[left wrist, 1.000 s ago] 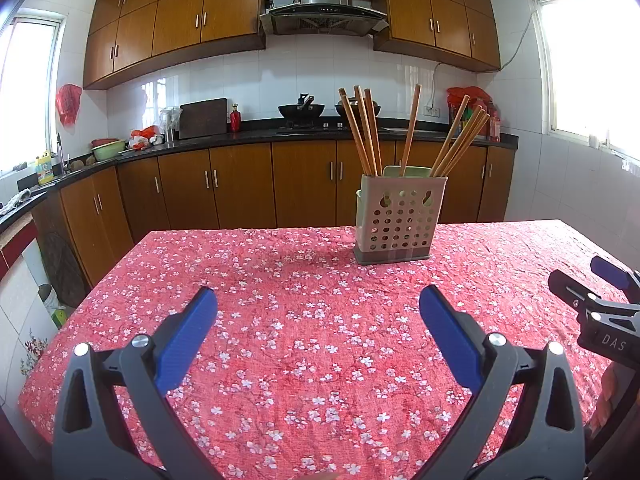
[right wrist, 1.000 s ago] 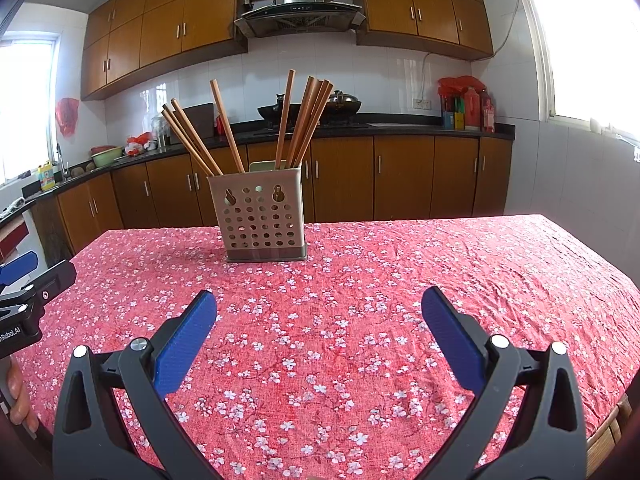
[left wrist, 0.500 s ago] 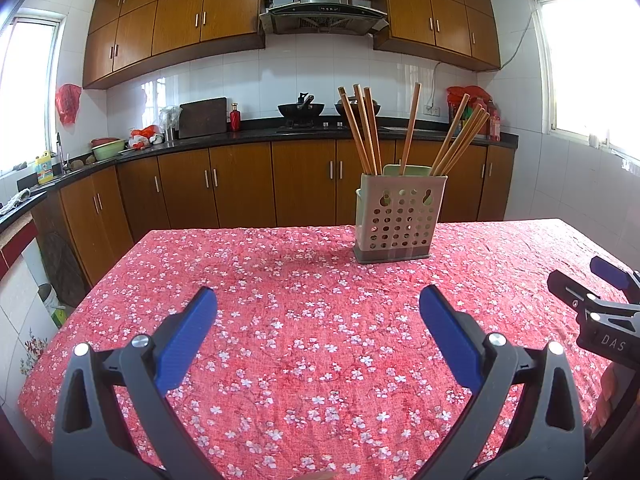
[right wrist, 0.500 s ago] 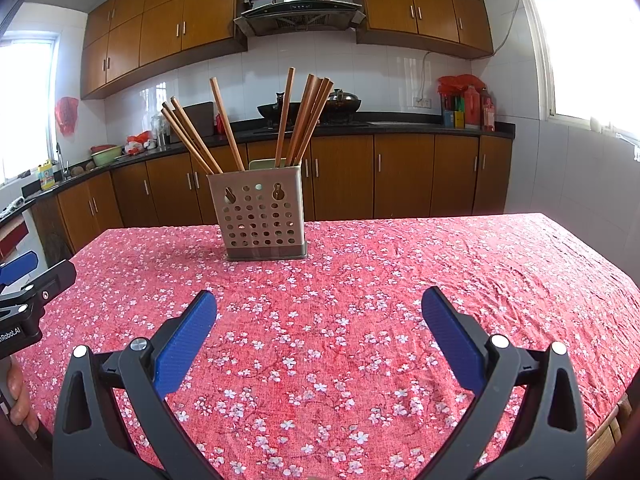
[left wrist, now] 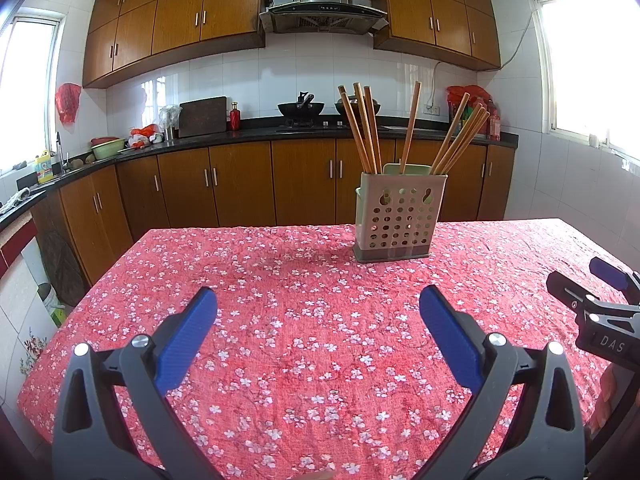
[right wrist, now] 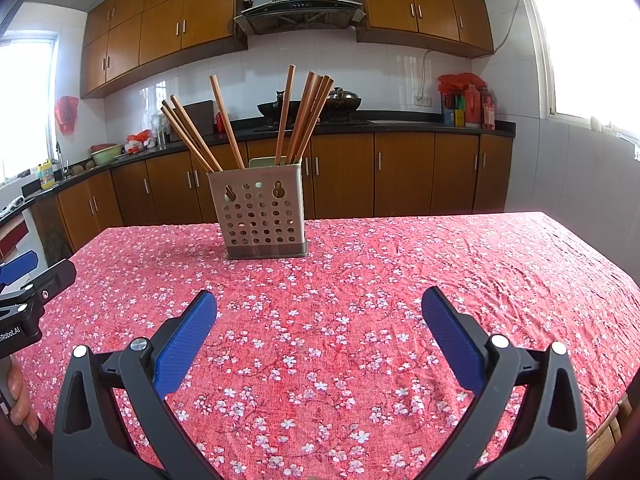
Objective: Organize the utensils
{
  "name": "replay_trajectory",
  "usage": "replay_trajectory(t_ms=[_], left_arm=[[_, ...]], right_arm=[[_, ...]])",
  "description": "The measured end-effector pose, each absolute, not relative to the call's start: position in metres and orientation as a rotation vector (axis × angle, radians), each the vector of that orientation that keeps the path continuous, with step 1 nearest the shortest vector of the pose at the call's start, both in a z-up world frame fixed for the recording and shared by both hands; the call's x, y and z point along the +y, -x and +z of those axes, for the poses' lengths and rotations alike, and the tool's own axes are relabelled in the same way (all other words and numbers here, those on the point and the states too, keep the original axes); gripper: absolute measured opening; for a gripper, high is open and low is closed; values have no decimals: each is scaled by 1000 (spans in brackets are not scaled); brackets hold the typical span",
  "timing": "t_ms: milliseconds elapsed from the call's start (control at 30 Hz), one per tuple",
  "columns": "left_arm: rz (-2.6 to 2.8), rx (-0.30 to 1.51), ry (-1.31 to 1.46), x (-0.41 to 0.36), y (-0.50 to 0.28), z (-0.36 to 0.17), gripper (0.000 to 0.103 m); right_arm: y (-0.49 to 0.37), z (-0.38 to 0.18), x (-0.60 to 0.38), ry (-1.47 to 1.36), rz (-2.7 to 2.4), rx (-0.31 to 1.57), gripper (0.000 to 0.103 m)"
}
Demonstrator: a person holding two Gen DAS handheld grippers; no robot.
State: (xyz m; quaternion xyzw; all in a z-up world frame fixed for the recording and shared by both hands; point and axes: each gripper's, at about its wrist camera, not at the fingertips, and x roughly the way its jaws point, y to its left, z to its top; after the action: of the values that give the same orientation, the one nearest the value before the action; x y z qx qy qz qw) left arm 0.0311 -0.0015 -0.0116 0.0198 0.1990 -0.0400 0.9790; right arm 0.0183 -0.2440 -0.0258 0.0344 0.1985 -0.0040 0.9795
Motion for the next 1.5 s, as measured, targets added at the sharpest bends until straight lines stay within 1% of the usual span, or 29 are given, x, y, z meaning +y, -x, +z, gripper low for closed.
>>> replay_trajectory(t_ms=[1500], left_arm=[[-76,413,-34,1,-30,-18,99]], right_arm=[[-19,-26,-246,-71,-7,402,101]])
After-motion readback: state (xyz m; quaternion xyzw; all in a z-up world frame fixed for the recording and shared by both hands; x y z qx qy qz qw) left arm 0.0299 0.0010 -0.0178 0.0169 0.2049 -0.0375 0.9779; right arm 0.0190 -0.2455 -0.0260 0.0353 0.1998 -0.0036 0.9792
